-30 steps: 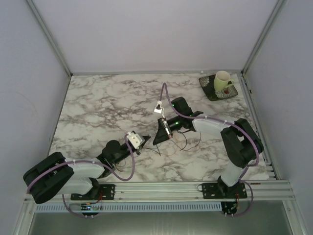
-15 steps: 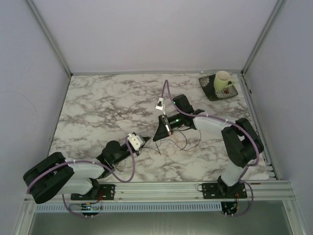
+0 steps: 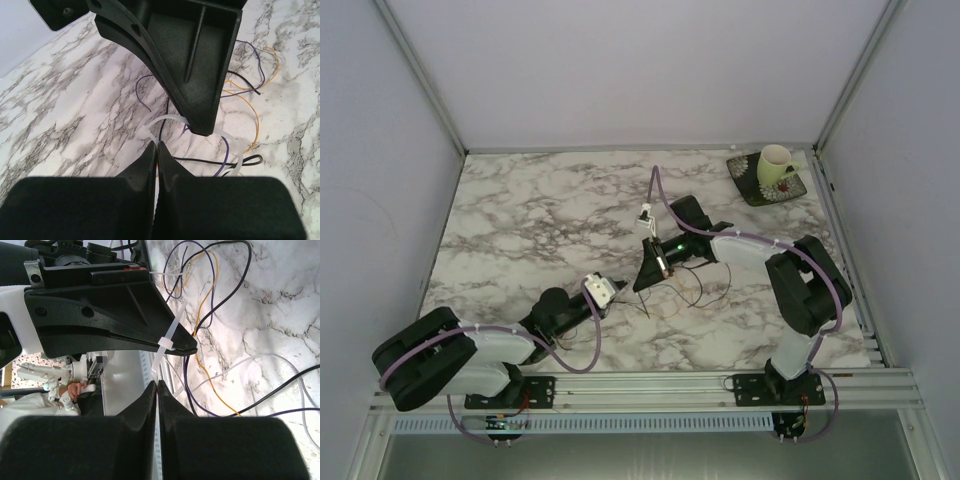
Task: Zip-tie the wires
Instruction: Tie the cable at the center of the board.
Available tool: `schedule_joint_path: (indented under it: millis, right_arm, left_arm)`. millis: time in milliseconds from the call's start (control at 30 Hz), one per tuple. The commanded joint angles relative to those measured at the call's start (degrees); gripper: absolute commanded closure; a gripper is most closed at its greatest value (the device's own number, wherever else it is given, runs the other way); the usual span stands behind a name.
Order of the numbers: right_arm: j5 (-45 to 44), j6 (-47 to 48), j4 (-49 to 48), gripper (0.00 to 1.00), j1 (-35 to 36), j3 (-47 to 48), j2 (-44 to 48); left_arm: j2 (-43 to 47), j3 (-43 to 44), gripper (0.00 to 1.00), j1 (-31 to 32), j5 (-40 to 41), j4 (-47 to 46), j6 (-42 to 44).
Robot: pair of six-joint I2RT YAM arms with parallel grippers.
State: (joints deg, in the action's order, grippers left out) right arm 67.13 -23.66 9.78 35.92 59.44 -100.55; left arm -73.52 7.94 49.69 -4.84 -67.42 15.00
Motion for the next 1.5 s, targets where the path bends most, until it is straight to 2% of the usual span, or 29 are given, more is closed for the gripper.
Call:
schedule_joint_path:
  millis: [0,100,167,233,867,933,1033,1300,1467]
  right_arm:
    - [-0.86,2.36,1.6,1.0,0.15,1.41,0.0]
    - [-1.02,2.43,1.58,1.0,0.19,1.4,0.38]
    - [-0.95,2.24,1.65,0.89,0.14,1.98,0.67]
    - [-0.61,2.13,1.61,0.84,0.18,2.61,0.73]
    - [-2.03,2.43,1.72,0.82,1.11,3.06,-1.46]
    - [-2.14,2.52,1.62,0.84,1.32,3.01,-1.74]
    - [-1.93,2.48,1.6,0.99,1.57,3.29,-1.86]
    - [-2.45,1.16,1.66,1.0,1.22,5.18,-2.08]
    - [-3.41,0.38,1.73,1.0,0.34,4.95,-2.22]
  left_arm:
    - [-0.78,-0.16,1.0,0.72,0.26,-4.18,0.77]
    - [-1.01,-0.13,1.0,0.77,0.21,-4.48,0.48]
    - [-1.26,-0.11,1.0,0.72,0.19,-4.48,0.46]
    - [-1.37,-0.04,1.0,0.81,0.19,-4.48,0.46]
    - [-1.09,0.4,1.0,0.75,0.56,-4.52,-0.02]
    - [-0.87,0.38,1.0,0.76,0.54,-4.48,-0.06]
    - [-0.85,0.49,1.0,0.76,0.5,-4.13,0.23]
    - [-1.22,1.11,1.0,1.32,-1.4,-1.75,2.47]
    - [-1.13,0.94,1.0,1.64,0.17,-1.14,3.04]
